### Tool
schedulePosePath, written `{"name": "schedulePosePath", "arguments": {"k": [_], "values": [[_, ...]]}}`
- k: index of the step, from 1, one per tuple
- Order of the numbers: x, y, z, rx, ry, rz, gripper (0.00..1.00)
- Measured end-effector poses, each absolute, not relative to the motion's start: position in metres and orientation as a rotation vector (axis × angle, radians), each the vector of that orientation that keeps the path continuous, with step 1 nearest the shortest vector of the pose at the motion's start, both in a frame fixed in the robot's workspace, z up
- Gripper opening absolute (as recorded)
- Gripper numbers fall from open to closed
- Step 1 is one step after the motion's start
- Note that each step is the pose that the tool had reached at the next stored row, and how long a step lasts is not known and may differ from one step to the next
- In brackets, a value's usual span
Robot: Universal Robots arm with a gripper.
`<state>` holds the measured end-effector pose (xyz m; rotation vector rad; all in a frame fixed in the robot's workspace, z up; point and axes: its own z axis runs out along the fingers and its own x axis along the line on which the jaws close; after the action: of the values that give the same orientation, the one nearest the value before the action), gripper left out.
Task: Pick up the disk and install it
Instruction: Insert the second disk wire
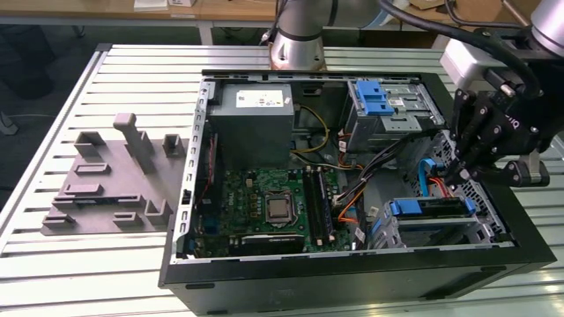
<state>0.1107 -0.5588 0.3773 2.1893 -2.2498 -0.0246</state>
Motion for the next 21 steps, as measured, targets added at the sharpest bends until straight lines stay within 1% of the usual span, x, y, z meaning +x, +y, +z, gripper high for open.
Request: {"name": "schedulePosePath", "arguments": {"k": [7,21], "values": [[0.1068,-0.5517,0.3862,2.189,-2.250,-0.025,0.15],[0.1019,-0.5502,0.3866,2.190,-2.250,-0.024,0.15]]}}
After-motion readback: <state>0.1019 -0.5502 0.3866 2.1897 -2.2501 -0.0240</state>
